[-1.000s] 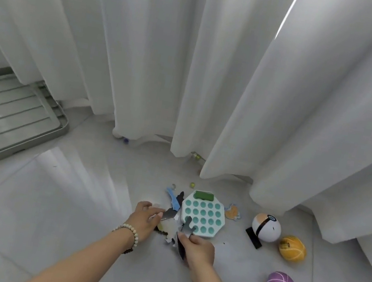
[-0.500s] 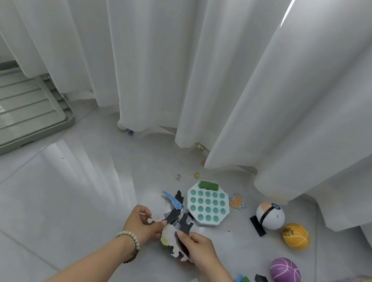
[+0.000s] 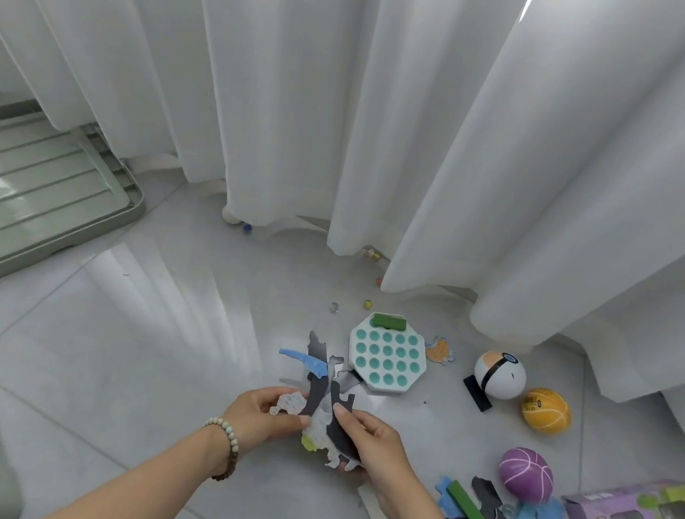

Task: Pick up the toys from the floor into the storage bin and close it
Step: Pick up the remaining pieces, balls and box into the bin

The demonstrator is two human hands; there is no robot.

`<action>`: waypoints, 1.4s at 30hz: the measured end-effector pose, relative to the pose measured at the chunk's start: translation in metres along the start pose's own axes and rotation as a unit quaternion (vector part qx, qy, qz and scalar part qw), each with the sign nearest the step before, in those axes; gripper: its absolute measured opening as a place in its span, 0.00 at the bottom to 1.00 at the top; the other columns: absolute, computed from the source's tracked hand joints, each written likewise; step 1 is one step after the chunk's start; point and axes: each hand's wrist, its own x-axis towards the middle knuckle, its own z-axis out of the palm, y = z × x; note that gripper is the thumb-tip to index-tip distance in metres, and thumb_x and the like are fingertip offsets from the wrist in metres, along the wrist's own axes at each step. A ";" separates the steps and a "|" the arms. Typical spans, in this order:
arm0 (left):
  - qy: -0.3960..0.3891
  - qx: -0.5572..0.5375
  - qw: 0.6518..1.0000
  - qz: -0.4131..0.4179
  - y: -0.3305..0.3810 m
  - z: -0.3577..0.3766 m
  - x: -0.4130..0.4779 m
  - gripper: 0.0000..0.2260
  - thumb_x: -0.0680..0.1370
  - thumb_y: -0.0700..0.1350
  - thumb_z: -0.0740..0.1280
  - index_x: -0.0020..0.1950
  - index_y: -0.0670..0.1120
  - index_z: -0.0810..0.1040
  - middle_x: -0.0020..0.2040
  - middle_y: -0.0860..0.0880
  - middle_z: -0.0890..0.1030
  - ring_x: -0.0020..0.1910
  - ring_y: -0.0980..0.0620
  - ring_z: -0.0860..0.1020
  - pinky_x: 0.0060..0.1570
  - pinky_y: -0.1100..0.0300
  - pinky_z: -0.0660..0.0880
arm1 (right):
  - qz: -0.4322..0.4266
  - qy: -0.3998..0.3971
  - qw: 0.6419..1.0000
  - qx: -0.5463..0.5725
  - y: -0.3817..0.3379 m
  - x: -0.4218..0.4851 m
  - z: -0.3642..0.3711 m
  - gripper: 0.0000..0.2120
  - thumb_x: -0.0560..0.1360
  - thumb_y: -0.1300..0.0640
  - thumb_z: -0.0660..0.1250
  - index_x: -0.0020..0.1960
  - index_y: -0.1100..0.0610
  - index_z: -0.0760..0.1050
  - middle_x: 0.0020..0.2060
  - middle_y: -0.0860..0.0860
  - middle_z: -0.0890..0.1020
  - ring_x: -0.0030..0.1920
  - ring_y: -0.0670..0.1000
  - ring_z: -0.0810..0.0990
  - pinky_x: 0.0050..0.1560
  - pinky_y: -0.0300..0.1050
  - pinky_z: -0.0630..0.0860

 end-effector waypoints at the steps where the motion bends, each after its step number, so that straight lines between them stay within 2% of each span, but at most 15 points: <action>1: -0.010 -0.017 1.000 -0.001 0.002 0.000 -0.003 0.15 0.69 0.33 0.73 0.55 0.43 0.81 0.52 0.41 0.83 0.51 0.44 0.82 0.53 0.55 0.78 | -0.006 -0.001 1.000 -0.003 0.000 -0.002 0.000 0.10 0.74 0.51 0.69 0.46 0.57 0.83 0.39 0.52 0.85 0.35 0.47 0.82 0.33 0.38 0.76; 3: -0.018 -0.055 0.998 -0.001 0.009 0.003 -0.009 0.16 0.70 0.31 0.71 0.57 0.41 0.79 0.52 0.40 0.83 0.49 0.45 0.83 0.48 0.58 0.80 | -0.012 -0.001 1.000 0.001 -0.007 -0.008 0.001 0.09 0.75 0.53 0.68 0.45 0.58 0.82 0.36 0.51 0.84 0.33 0.46 0.80 0.34 0.39 0.76; 6: -0.015 -0.076 0.997 0.019 0.037 0.002 -0.030 0.15 0.72 0.32 0.70 0.57 0.43 0.78 0.51 0.43 0.84 0.45 0.49 0.84 0.41 0.62 0.80 | -0.032 -0.012 0.999 0.013 -0.033 -0.026 0.008 0.07 0.75 0.55 0.67 0.48 0.56 0.81 0.38 0.50 0.84 0.35 0.46 0.80 0.36 0.38 0.77; 9: -0.014 -0.083 0.995 0.057 0.080 -0.008 -0.064 0.14 0.73 0.35 0.70 0.56 0.47 0.78 0.50 0.46 0.85 0.46 0.50 0.84 0.40 0.61 0.80 | -0.078 -0.025 0.997 0.011 -0.076 -0.051 0.026 0.05 0.75 0.57 0.68 0.49 0.55 0.81 0.35 0.45 0.84 0.34 0.42 0.81 0.35 0.36 0.77; 12: 0.006 -0.095 0.990 0.106 0.123 -0.033 -0.113 0.13 0.73 0.36 0.70 0.56 0.48 0.78 0.50 0.46 0.84 0.46 0.50 0.84 0.40 0.61 0.80 | -0.127 -0.049 0.991 -0.015 -0.125 -0.090 0.060 0.06 0.74 0.56 0.69 0.50 0.55 0.81 0.35 0.47 0.85 0.32 0.44 0.80 0.35 0.38 0.74; 17: 0.088 -0.114 0.977 0.160 0.160 -0.120 -0.217 0.14 0.72 0.34 0.70 0.57 0.45 0.77 0.51 0.45 0.84 0.46 0.51 0.83 0.39 0.61 0.80 | -0.142 -0.134 0.979 -0.065 -0.170 -0.155 0.165 0.05 0.74 0.61 0.69 0.49 0.56 0.80 0.38 0.51 0.84 0.33 0.46 0.81 0.34 0.37 0.77; 20: 0.160 -0.143 0.963 0.162 0.148 -0.185 -0.275 0.14 0.73 0.32 0.69 0.55 0.45 0.77 0.48 0.45 0.83 0.41 0.51 0.82 0.34 0.63 0.79 | -0.117 -0.186 0.967 -0.125 -0.166 -0.187 0.247 0.03 0.74 0.59 0.69 0.48 0.56 0.79 0.37 0.51 0.83 0.32 0.45 0.81 0.34 0.36 0.77; 24: 0.245 -0.169 0.944 0.141 0.116 -0.262 -0.333 0.13 0.73 0.34 0.70 0.56 0.44 0.76 0.48 0.43 0.81 0.40 0.50 0.79 0.35 0.61 0.80 | -0.083 -0.198 0.963 -0.165 -0.145 -0.214 0.338 0.04 0.73 0.59 0.71 0.44 0.58 0.77 0.38 0.54 0.79 0.36 0.48 0.77 0.30 0.36 0.77; 26: 0.273 -0.164 0.939 0.128 0.104 -0.294 -0.347 0.16 0.73 0.34 0.70 0.59 0.42 0.75 0.45 0.45 0.79 0.38 0.51 0.78 0.32 0.63 0.78 | -0.077 -0.203 0.962 -0.167 -0.135 -0.221 0.371 0.02 0.73 0.61 0.70 0.44 0.59 0.77 0.40 0.54 0.79 0.38 0.48 0.76 0.33 0.37 0.78; 27: 0.284 -0.153 0.938 0.123 0.100 -0.307 -0.350 0.18 0.72 0.35 0.71 0.62 0.42 0.74 0.48 0.46 0.79 0.40 0.51 0.78 0.35 0.62 0.79 | -0.083 -0.201 0.962 -0.164 -0.132 -0.222 0.384 0.03 0.74 0.62 0.69 0.47 0.59 0.77 0.43 0.55 0.79 0.41 0.48 0.77 0.37 0.39 0.78; 29: 0.307 -0.092 0.942 0.104 0.095 -0.328 -0.356 0.25 0.72 0.40 0.72 0.68 0.44 0.70 0.63 0.45 0.74 0.57 0.47 0.77 0.52 0.54 0.79 | -0.106 -0.186 0.962 -0.170 -0.129 -0.223 0.401 0.10 0.75 0.62 0.68 0.55 0.60 0.76 0.50 0.55 0.78 0.47 0.51 0.77 0.44 0.44 0.78; 31: 0.313 -0.009 0.947 0.069 0.092 -0.338 -0.362 0.32 0.74 0.45 0.71 0.74 0.43 0.61 0.72 0.44 0.65 0.69 0.45 0.68 0.65 0.52 0.70 | -0.138 -0.159 0.957 -0.201 -0.127 -0.221 0.402 0.14 0.75 0.61 0.67 0.60 0.61 0.73 0.53 0.55 0.77 0.51 0.52 0.76 0.49 0.44 0.75; 33: 0.324 0.064 0.943 0.037 0.088 -0.341 -0.366 0.34 0.75 0.48 0.68 0.75 0.42 0.55 0.74 0.44 0.62 0.72 0.46 0.64 0.67 0.55 0.64 | -0.163 -0.148 0.944 -0.247 -0.127 -0.219 0.390 0.15 0.76 0.61 0.66 0.61 0.60 0.72 0.54 0.55 0.77 0.51 0.51 0.75 0.49 0.41 0.72; 37: 0.326 0.154 0.932 0.034 0.093 -0.328 -0.361 0.30 0.77 0.51 0.65 0.75 0.44 0.57 0.75 0.46 0.61 0.73 0.47 0.62 0.70 0.56 0.62 | -0.146 -0.177 0.934 -0.273 -0.139 -0.213 0.348 0.12 0.76 0.60 0.65 0.59 0.60 0.76 0.51 0.54 0.80 0.45 0.49 0.77 0.41 0.38 0.74; 42: 0.307 0.264 0.908 0.106 0.140 -0.277 -0.334 0.27 0.77 0.52 0.64 0.74 0.46 0.61 0.73 0.47 0.65 0.71 0.48 0.64 0.70 0.54 0.62 | -0.169 -0.110 0.942 -0.268 -0.173 -0.201 0.258 0.08 0.77 0.60 0.64 0.56 0.56 0.75 0.52 0.53 0.78 0.53 0.50 0.75 0.50 0.43 0.71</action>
